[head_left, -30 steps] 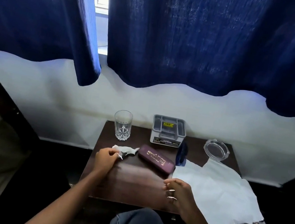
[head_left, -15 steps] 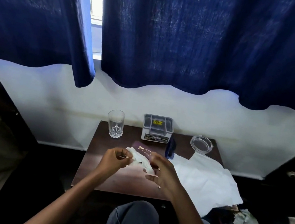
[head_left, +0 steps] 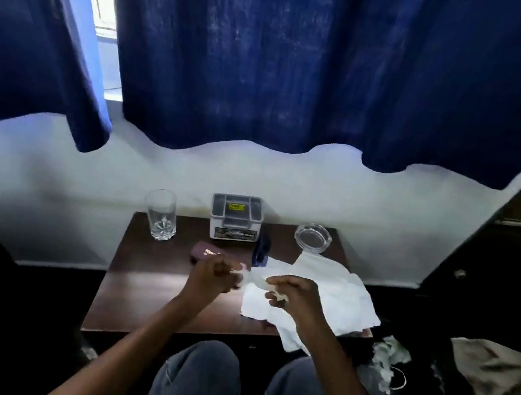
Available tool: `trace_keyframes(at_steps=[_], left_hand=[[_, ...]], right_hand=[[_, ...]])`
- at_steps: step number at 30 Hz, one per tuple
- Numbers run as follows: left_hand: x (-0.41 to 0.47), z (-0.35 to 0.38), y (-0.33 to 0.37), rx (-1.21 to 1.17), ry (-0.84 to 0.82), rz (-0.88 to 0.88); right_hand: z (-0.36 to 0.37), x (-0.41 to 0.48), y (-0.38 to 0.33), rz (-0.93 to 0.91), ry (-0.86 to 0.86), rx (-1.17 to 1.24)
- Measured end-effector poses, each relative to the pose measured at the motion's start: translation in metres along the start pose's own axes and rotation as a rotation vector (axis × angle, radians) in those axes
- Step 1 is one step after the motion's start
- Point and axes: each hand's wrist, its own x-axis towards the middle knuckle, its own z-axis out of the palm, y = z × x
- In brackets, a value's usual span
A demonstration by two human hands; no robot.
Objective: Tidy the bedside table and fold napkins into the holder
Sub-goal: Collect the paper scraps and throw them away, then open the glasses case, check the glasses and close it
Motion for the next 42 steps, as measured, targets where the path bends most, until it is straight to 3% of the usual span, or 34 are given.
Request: trace_keyframes(at_steps=[9, 12, 17, 21, 25, 28, 33, 42], left_hand=[[0.025, 0.132, 0.003, 0.290, -0.093, 0.175], [0.030, 0.162, 0.002, 0.345, -0.128, 0.122], [0.032, 0.205, -0.001, 0.278, -0.335, -0.008], [0.028, 0.230, -0.009, 0.258, -0.509, -0.107], [0.028, 0.237, -0.021, 0.299, -0.434, -0.066], [0.030, 0.230, -0.022, 0.264, -0.333, -0.070], [0.033, 0.221, -0.020, 0.250, -0.334, -0.086], [0.033, 0.197, -0.014, 0.202, -0.307, -0.075]], right_hand=[[-0.069, 0.012, 0.010, 0.032, 0.157, 0.229], [-0.099, 0.015, 0.022, 0.053, 0.212, 0.251], [-0.145, 0.014, 0.048, 0.066, 0.426, 0.163], [-0.178, 0.020, 0.068, -0.010, 0.740, -0.135], [-0.218, 0.015, 0.072, -0.014, 0.946, -0.473], [-0.244, 0.024, 0.075, 0.095, 0.891, -0.562], [-0.265, 0.041, 0.081, 0.164, 0.705, -0.666], [-0.242, 0.046, 0.063, 0.104, 0.641, -0.449]])
